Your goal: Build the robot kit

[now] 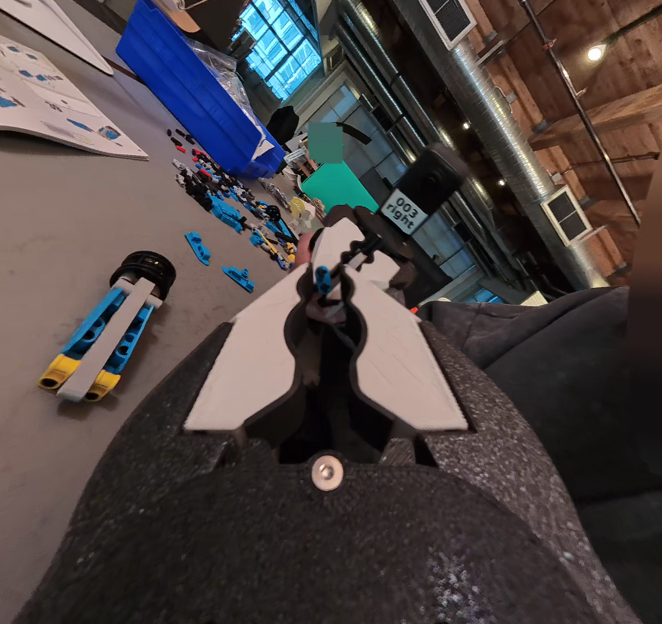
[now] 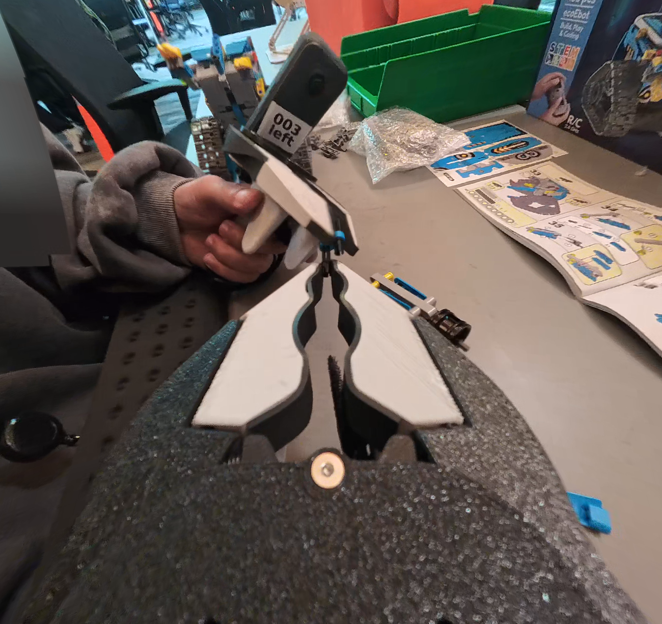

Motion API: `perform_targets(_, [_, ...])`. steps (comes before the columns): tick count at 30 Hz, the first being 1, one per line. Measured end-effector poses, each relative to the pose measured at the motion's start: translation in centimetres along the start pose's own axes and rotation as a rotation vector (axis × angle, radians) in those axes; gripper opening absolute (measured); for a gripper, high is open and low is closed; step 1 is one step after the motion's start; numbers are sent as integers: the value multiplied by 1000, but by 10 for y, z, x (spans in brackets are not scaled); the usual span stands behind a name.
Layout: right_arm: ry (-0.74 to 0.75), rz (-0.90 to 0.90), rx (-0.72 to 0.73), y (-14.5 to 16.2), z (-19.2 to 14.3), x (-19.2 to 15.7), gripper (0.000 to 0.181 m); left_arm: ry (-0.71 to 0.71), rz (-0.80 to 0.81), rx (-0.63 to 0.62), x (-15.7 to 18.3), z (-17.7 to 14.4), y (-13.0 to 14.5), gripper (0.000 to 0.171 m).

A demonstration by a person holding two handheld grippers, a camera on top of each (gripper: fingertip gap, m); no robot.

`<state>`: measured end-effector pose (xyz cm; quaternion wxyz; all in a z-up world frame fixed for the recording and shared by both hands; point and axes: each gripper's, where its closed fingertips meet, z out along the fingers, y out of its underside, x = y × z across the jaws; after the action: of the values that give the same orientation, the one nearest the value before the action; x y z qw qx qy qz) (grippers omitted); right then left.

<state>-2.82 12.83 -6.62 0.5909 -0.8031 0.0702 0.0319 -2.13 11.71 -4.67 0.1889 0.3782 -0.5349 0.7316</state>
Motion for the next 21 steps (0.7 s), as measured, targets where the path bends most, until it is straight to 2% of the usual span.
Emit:
perform_targets(1, [-9, 26, 11, -2, -1, 2, 4, 14, -9, -2, 2, 0, 1, 24])
perform_targets(2, [-8, 39, 20, -3, -3, 4, 4, 21, -12, -4, 3, 1, 1, 24])
perform_targets(3, [-9, 34, 29, -4, -5, 4, 4, 15, -6, -8, 2, 1, 1, 19])
perform_targets(4, [-7, 24, 30, -4, -5, 4, 4, -3, 10, -7, 1, 1, 1, 7])
perform_targets(8, [3, -7, 20, -3, -5, 3, 4, -15, 37, -17, 1, 1, 3, 6])
perform_targets(11, [-44, 63, 42, -4, -6, 1, 6, -12, 52, -17, 3, 0, 3, 6])
perform_targets(13, [-108, 122, 85, -11, -10, -4, 14, 7, 51, -12, 6, 0, 2, 6])
perform_targets(16, [-129, 141, 88, -11, -12, -5, 5, 20, 69, -25, 10, 1, 4, 6])
perform_targets(21, [-192, 179, 82, -11, -18, -11, 4, 23, 125, -53, 16, 3, 9, 6])
